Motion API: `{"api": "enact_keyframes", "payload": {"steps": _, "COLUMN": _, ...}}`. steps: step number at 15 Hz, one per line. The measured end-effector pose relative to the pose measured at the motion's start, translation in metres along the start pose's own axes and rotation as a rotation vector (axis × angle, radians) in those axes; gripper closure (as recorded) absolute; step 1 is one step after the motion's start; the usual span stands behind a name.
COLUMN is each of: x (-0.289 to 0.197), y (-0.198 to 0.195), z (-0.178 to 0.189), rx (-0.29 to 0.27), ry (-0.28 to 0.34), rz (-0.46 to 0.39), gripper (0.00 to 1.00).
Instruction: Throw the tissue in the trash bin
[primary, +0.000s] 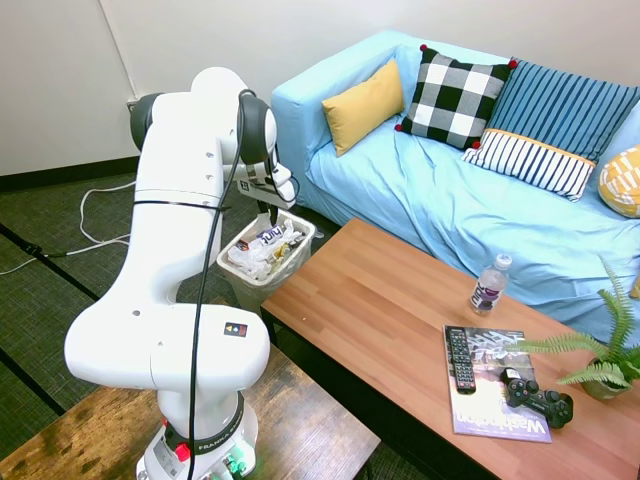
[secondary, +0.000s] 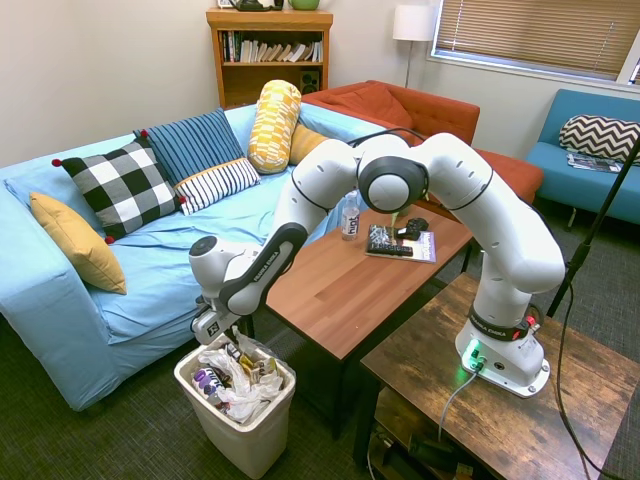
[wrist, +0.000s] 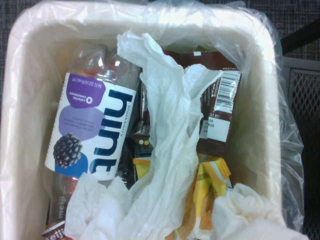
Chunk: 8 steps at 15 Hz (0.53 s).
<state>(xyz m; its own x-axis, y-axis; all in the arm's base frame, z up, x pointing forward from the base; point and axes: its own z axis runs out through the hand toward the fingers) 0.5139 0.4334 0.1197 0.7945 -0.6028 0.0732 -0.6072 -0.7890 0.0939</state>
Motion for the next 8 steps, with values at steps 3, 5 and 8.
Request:
{"api": "enact_keyframes", "payload": {"steps": 3, "x": 0.0012, "y": -0.0008, "z": -0.0016, "rx": -0.004, "ry": 0.001, "rz": 0.001, "gripper": 0.0}}
{"api": "enact_keyframes", "payload": {"steps": 5, "x": 0.0032, "y": -0.0029, "z": -0.0051, "rx": -0.005, "ry": 0.003, "rz": 0.004, "gripper": 0.0}}
{"api": "enact_keyframes", "payload": {"steps": 8, "x": 0.0039, "y": -0.0042, "z": -0.007, "rx": -0.003, "ry": 0.004, "rz": 0.005, "gripper": 0.0}}
